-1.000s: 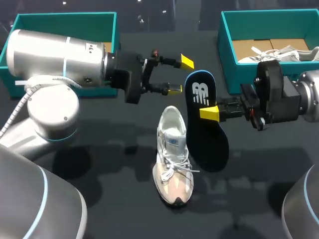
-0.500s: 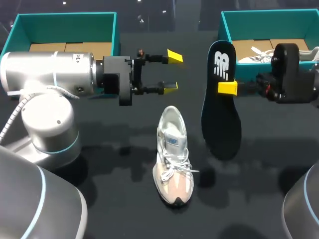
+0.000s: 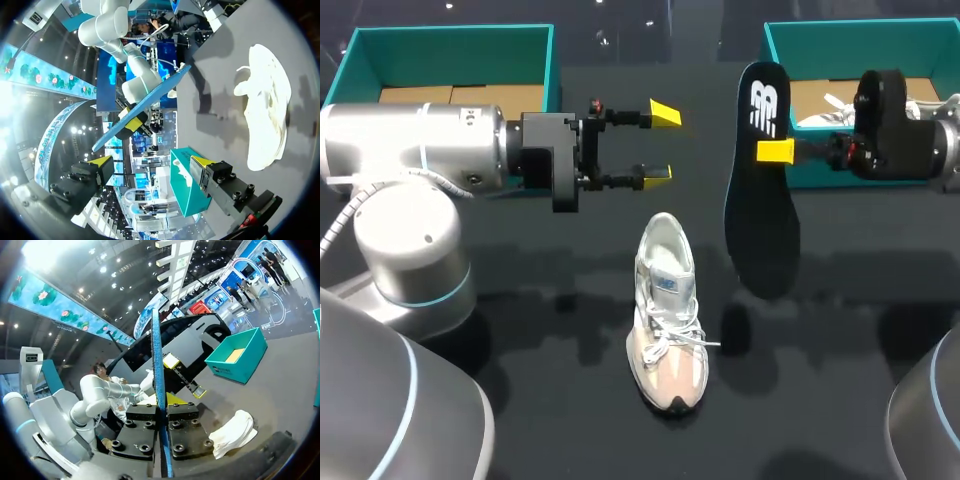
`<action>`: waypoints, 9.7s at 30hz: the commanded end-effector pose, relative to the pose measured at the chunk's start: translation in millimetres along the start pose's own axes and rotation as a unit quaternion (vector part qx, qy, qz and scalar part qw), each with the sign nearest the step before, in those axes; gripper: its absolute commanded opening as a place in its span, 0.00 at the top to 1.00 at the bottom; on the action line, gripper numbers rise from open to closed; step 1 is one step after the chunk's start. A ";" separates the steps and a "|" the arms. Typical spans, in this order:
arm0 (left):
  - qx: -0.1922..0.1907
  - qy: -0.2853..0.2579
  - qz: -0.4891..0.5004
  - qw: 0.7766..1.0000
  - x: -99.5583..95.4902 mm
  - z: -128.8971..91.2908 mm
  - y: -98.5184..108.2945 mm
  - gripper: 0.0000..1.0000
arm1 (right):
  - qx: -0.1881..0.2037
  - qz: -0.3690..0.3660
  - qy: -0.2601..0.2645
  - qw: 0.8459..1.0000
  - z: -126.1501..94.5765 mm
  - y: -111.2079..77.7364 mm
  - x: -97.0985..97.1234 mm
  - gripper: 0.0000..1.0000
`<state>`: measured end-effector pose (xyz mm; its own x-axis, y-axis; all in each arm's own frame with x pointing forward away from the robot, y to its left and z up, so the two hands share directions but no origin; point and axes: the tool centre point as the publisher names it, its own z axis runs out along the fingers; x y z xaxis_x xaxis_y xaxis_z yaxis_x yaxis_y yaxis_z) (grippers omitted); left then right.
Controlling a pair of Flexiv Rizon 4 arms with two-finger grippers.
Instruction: Take the shoe out of the shoebox, open the shoe tongue, remove and reinsert the insole, then place the shoe into the shoebox
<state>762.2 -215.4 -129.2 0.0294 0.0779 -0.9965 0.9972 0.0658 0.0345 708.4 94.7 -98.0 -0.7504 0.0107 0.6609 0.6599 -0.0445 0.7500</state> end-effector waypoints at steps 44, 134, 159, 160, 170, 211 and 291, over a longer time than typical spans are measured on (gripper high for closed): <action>0.026 -0.010 -0.016 0.999 4.2 33.7 -9.2 0.00 | -0.035 0.302 -0.033 0.952 12.8 21.6 -66.3 1.00; 0.017 0.026 -0.470 0.882 16.8 -12.2 -19.1 1.00 | 0.008 0.380 -0.005 0.925 -10.5 -1.5 -67.0 0.00; 0.015 0.077 -0.828 0.556 -17.4 -8.4 -25.8 1.00 | 0.008 0.380 -0.005 0.925 -10.5 -1.5 -67.0 0.00; 0.019 0.077 -0.832 0.550 -17.5 -6.8 -28.4 1.00 | 0.008 0.380 -0.005 0.925 -10.5 -1.5 -67.0 0.00; 0.047 0.043 -0.933 0.353 -17.6 2.4 -44.1 1.00 | 0.008 0.380 -0.005 0.925 -10.5 -1.5 -67.0 0.00; -0.010 0.034 -0.999 0.021 27.8 27.2 -29.1 1.00 | 0.008 0.380 -0.005 0.925 -10.5 -1.5 -67.0 0.00; -0.004 0.026 -1.000 -0.002 35.0 32.7 -29.1 1.00 | 0.260 0.299 -0.672 0.625 82.4 51.7 27.6 0.00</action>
<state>737.5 -248.0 -167.5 -0.0248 -0.0855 0.9960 -0.9996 -0.0130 -0.0260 721.3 171.4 -38.5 0.1129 0.9928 0.0392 0.9926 -0.1145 0.0394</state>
